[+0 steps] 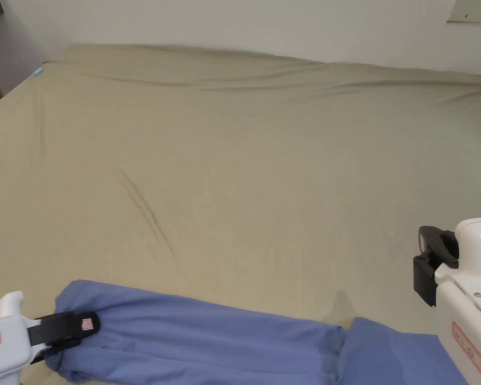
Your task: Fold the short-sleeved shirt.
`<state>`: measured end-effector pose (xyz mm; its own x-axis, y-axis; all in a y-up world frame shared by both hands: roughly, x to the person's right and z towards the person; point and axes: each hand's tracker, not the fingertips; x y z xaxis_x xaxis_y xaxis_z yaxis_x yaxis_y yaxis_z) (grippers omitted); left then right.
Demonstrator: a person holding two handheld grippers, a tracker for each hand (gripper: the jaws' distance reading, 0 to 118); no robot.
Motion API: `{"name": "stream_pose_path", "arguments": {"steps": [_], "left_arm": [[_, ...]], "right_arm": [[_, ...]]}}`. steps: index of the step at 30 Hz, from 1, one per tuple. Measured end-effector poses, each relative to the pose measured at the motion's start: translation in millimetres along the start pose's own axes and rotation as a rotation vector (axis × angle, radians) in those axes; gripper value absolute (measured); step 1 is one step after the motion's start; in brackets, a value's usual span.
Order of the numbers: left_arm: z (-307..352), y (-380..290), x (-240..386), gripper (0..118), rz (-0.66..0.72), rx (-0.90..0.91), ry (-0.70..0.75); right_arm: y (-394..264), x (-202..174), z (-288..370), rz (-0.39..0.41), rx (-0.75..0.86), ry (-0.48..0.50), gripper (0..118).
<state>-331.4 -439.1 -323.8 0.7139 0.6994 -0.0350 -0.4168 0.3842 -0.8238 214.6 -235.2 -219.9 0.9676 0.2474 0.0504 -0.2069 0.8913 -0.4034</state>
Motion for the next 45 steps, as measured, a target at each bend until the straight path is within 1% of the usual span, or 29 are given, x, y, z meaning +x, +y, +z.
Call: {"name": "stream_pose_path", "arguments": {"steps": [2,4,6,10,14,17,18,21,25,27,29,33,34,37,38,39,40,42,44,45], "left_arm": [[18,10,-17,4,0.033,0.043,0.045],[33,3,-3,4,0.043,0.073,0.118],[44,4,5,4,-0.022,0.040,0.147],[49,-3,60,4,-0.181,0.005,0.177],[38,-12,115,4,-0.225,-0.022,0.136],[19,-24,152,4,-0.293,-0.066,0.103],[8,-28,163,4,-0.297,-0.090,0.101],[-24,-45,181,4,-0.346,-0.153,0.101],[-74,-63,193,4,-0.346,-0.218,0.146],[-93,-72,197,4,-0.345,-0.249,0.188],[-113,-84,199,5,-0.372,-0.264,0.255],[-135,-101,207,11,-0.366,-0.278,0.301],[-137,-102,209,30,-0.327,-0.274,0.275],[-131,-104,214,101,-0.167,-0.280,0.015],[-127,-103,216,110,-0.139,-0.293,-0.069],[-120,-99,218,112,-0.126,-0.288,-0.124],[-110,-95,221,112,-0.128,-0.263,-0.137],[-91,-86,223,111,-0.182,-0.197,-0.138],[-75,-78,223,109,-0.263,-0.136,-0.082],[-68,-75,223,102,-0.300,-0.100,-0.041]], "right_arm": [[1,0,1,-0.001,0.001,-0.002,0],[1,0,1,-0.001,0.002,-0.001,0],[2,-1,1,0.001,0.004,0.001,0],[3,-4,1,-0.007,0.008,0.011,0],[3,-8,7,-0.008,0.019,0.025,0],[3,-5,14,-0.002,0.028,0.028,0],[2,-3,16,-0.004,0.029,0.027,0],[1,3,22,-0.015,0.035,0.026,0],[-4,13,28,-0.035,0.040,0.019,0],[-7,18,29,-0.044,0.039,0.015,0],[-10,26,30,-0.058,0.039,0.010,0],[-13,32,33,-0.075,0.039,-0.007,0],[-14,34,33,-0.079,0.036,-0.007,0],[-14,33,34,-0.084,0.027,-0.006,0],[-14,34,35,-0.083,0.026,-0.006,0],[-14,35,35,-0.082,0.029,-0.006,0],[-15,37,36,-0.080,0.033,-0.003,0],[-15,40,38,-0.069,0.038,-0.007,0],[-14,42,40,-0.065,0.042,-0.022,0],[-12,42,41,-0.070,0.045,-0.024,0]]}}
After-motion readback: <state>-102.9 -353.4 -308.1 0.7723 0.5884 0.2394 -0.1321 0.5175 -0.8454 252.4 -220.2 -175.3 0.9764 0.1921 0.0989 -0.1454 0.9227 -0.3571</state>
